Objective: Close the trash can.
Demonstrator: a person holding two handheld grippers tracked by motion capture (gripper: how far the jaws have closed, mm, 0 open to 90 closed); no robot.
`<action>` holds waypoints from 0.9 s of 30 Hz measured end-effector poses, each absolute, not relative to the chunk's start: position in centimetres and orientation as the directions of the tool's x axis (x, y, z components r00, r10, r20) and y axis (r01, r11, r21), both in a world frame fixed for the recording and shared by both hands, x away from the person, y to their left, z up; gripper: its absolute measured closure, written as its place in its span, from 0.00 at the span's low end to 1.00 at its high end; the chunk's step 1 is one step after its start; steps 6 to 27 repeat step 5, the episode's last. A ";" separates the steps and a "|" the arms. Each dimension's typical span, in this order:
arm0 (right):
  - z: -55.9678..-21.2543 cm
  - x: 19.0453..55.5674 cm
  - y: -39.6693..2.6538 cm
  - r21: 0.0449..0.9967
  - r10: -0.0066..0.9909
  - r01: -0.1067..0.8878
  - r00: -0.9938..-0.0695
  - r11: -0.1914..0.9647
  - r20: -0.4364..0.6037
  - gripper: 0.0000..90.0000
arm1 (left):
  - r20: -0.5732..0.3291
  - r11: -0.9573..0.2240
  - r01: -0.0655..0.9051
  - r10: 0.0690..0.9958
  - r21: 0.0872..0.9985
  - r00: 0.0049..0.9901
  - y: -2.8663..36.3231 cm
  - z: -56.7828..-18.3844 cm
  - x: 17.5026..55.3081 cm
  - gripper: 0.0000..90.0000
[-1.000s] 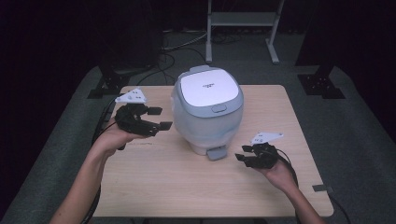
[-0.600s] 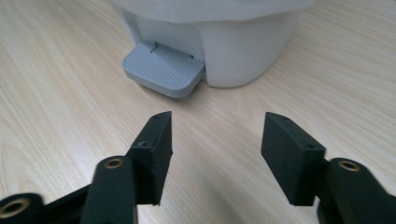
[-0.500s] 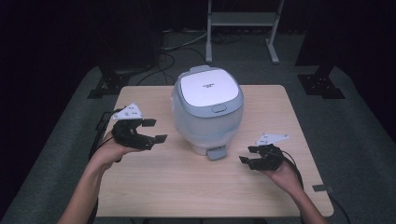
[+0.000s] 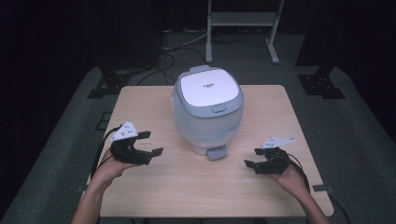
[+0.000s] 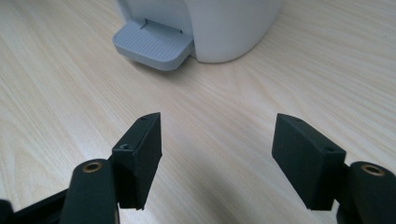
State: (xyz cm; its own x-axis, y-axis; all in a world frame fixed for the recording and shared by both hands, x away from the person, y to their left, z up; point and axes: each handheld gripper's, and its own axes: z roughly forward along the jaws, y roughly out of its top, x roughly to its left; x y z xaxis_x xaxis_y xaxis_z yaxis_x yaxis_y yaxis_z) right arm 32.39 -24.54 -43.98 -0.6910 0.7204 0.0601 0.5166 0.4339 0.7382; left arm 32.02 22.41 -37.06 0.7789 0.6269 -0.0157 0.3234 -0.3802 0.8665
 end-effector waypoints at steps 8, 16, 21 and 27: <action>-44.2 32.1 -25.0 0.735 0.724 0.524 -0.686 0.430 0.066 0.34 | -0.027 -0.369 0.331 0.632 0.868 0.775 22.8 -38.1 31.5 0.20; -44.2 32.1 -25.0 0.735 0.724 0.524 -0.686 0.430 0.066 0.34 | -0.027 -0.369 0.331 0.632 0.868 0.775 22.8 -38.1 31.5 0.20; -44.2 32.1 -25.0 0.735 0.724 0.524 -0.686 0.430 0.066 0.34 | -0.027 -0.369 0.331 0.632 0.868 0.775 22.8 -38.1 31.5 0.20; -44.2 32.1 -25.0 0.735 0.724 0.524 -0.686 0.430 0.066 0.34 | -0.027 -0.369 0.331 0.632 0.868 0.775 22.8 -38.1 31.5 0.20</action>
